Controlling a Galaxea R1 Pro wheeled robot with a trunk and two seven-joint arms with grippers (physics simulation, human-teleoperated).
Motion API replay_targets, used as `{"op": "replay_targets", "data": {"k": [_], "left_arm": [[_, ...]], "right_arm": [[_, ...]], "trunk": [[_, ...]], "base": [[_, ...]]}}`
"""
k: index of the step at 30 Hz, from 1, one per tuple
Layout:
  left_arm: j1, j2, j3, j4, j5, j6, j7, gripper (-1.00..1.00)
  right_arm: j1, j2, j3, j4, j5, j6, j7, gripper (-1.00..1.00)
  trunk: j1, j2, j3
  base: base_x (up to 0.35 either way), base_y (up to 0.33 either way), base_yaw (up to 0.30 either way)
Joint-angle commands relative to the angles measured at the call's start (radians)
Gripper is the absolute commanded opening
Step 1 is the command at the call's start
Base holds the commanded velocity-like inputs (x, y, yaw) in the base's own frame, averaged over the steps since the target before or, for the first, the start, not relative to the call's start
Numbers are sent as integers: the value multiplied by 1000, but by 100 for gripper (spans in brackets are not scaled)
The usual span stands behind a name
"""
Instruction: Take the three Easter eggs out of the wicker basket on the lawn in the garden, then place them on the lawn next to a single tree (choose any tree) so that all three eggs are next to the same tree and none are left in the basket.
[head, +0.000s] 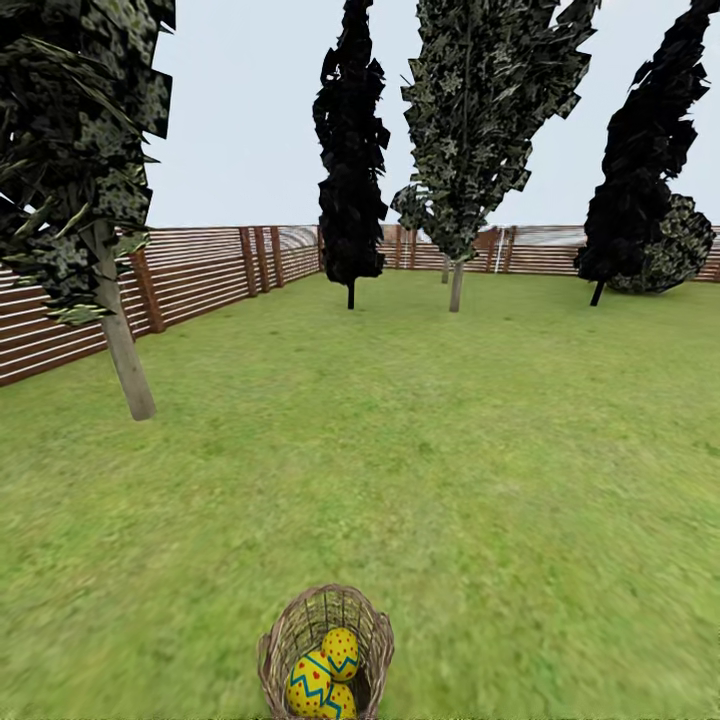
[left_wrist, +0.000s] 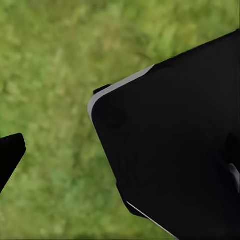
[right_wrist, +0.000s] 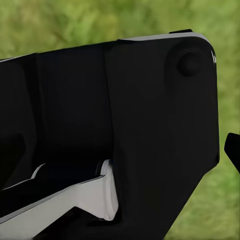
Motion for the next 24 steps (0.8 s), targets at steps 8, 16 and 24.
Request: {"op": "replay_targets", "data": {"k": [8, 16, 24], "left_arm": [[-1, -1, -1, 0, 0, -3, -2, 100], [-1, -1, 0, 0, 0, -3, -2, 100], [-1, -1, 0, 0, 0, -3, -1, 100]], "right_arm": [[0, 0, -8, -1, -2, -3, 4, 100], [0, 0, -8, -2, -2, -3, 4, 100], [0, 0, -8, -2, -2, -4, 4, 100]], "trunk": [[1, -2, -14], [1, -2, -16], [1, -2, -16]], "base": [[0, 0, 0], [1, 0, 0], [127, 0, 0]]}}
